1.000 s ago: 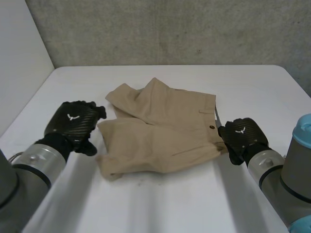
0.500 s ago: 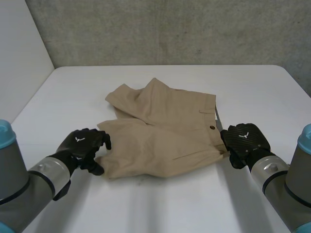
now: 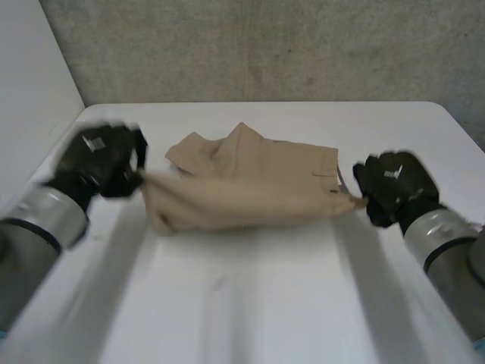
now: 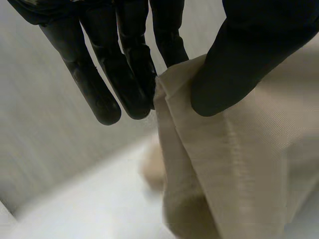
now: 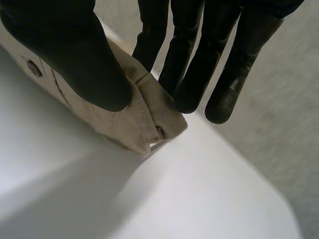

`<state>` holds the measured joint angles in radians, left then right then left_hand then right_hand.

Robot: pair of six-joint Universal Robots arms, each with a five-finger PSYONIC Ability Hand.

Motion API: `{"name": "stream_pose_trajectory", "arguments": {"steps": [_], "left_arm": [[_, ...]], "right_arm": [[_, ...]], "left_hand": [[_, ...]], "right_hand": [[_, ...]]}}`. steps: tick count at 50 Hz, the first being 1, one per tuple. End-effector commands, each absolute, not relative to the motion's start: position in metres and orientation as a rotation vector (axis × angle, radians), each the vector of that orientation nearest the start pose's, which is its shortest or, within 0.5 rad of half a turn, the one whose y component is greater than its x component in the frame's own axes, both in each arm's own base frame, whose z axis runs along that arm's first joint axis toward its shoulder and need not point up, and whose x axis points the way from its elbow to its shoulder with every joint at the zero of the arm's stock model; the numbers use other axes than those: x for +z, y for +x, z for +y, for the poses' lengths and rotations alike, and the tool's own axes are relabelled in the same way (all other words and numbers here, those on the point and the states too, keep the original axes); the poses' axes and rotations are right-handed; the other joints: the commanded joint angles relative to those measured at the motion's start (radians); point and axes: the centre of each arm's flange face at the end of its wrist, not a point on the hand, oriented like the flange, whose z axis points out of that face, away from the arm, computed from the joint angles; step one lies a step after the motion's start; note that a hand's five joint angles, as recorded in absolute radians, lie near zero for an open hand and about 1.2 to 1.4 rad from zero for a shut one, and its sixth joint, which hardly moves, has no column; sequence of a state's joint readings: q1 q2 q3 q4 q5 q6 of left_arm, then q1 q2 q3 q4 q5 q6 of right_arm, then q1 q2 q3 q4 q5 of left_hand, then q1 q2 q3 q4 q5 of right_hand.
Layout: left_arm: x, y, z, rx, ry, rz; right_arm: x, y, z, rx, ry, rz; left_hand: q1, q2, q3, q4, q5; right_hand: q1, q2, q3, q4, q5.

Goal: Fold the shorts.

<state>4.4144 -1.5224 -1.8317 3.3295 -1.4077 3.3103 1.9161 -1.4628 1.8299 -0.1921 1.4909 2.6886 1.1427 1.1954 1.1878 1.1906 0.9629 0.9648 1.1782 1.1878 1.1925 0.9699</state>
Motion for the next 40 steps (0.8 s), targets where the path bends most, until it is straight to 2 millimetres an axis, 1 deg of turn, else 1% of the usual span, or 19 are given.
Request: {"name": "stream_pose_trajectory", "arguments": {"steps": [1,3,7,12,17,18,22,24,25,27,28,30,31,33,34,35,37,38,40], "left_arm": [[0.355,-0.207,-0.185,-2.620,0.680,1.957],[0.363,-0.205,-0.177,-2.624,0.680,1.954],[0.373,-0.201,-0.162,-2.597,0.683,1.992],[0.363,-0.201,-0.163,-2.506,0.701,2.102],[0.328,-0.209,-0.187,-2.327,0.732,2.287],[0.313,-0.212,-0.197,-2.251,0.740,2.355],[0.280,-0.221,-0.224,-2.084,0.787,2.474],[0.269,-0.226,-0.238,-2.035,0.810,2.495],[0.261,-0.231,-0.253,-1.997,0.827,2.498],[0.257,-0.235,-0.268,-1.983,0.826,2.485],[0.258,-0.241,-0.282,-1.992,0.821,2.453],[0.266,-0.251,-0.294,-2.040,0.816,2.394],[0.280,-0.261,-0.306,-2.111,0.794,2.314],[0.301,-0.269,-0.316,-2.217,0.757,2.200],[0.315,-0.272,-0.322,-2.279,0.731,2.125],[0.348,-0.275,-0.333,-2.424,0.673,1.929],[0.377,-0.278,-0.337,-2.548,0.630,1.743],[0.406,-0.278,-0.340,-2.654,0.559,1.535],[0.430,-0.278,-0.338,-2.739,0.488,1.365]], "right_arm": [[0.297,0.229,-0.222,-2.256,-1.018,2.015],[0.321,0.227,-0.215,-2.311,-1.025,1.973],[0.348,0.224,-0.205,-2.338,-1.057,1.960],[0.355,0.222,-0.203,-2.268,-1.131,2.025],[0.320,0.230,-0.226,-2.056,-1.308,2.192],[0.311,0.233,-0.231,-2.005,-1.357,2.218],[0.285,0.240,-0.246,-1.896,-1.438,2.273],[0.275,0.242,-0.253,-1.857,-1.453,2.291],[0.264,0.245,-0.261,-1.821,-1.453,2.310],[0.258,0.249,-0.270,-1.817,-1.447,2.313],[0.256,0.253,-0.283,-1.863,-1.433,2.293],[0.259,0.258,-0.292,-1.940,-1.414,2.256],[0.268,0.262,-0.303,-2.055,-1.371,2.205],[0.284,0.268,-0.313,-2.206,-1.300,2.129],[0.306,0.271,-0.323,-2.387,-1.191,2.031],[0.321,0.272,-0.329,-2.498,-1.112,1.960],[0.346,0.273,-0.334,-2.662,-0.996,1.822],[0.375,0.273,-0.335,-2.827,-0.872,1.642],[0.402,0.271,-0.331,-2.963,-0.761,1.464]], "left_hand": [[0.254,0.201,0.209,0.206,0.259],[0.254,0.201,0.209,0.206,0.259],[0.254,0.201,0.209,0.206,0.259],[0.254,0.201,0.209,0.206,0.259],[0.254,0.201,0.209,0.206,0.259],[0.254,0.201,0.209,0.206,0.259],[0.254,0.201,0.209,0.206,0.259],[0.254,0.201,0.209,0.206,0.259],[0.254,0.201,0.209,0.206,0.259],[0.254,0.201,0.209,0.206,0.259],[0.254,0.201,0.209,0.206,0.259],[0.254,0.201,0.209,0.206,0.259],[0.254,0.201,0.209,0.206,0.259],[0.254,0.201,0.209,0.206,0.259],[0.254,0.201,0.209,0.206,0.259],[0.254,0.201,0.209,0.206,0.259],[0.254,0.201,0.209,0.206,0.259],[0.254,0.201,0.209,0.206,0.259],[0.254,0.201,0.209,0.206,0.259]], "right_hand": [[0.432,0.218,0.208,0.204,0.252],[0.432,0.218,0.208,0.204,0.252],[0.432,0.218,0.208,0.204,0.252],[0.432,0.218,0.208,0.204,0.252],[0.432,0.218,0.208,0.204,0.252],[0.432,0.218,0.208,0.204,0.252],[0.432,0.218,0.208,0.204,0.252],[0.432,0.218,0.208,0.204,0.252],[0.432,0.218,0.208,0.204,0.252],[0.432,0.218,0.208,0.204,0.252],[0.432,0.218,0.208,0.204,0.252],[0.432,0.218,0.208,0.204,0.252],[0.432,0.218,0.208,0.204,0.252],[0.432,0.218,0.208,0.204,0.252],[0.432,0.218,0.208,0.204,0.252],[0.432,0.218,0.208,0.204,0.252],[0.432,0.218,0.208,0.204,0.252],[0.432,0.218,0.208,0.204,0.252],[0.432,0.218,0.208,0.204,0.252]]}}
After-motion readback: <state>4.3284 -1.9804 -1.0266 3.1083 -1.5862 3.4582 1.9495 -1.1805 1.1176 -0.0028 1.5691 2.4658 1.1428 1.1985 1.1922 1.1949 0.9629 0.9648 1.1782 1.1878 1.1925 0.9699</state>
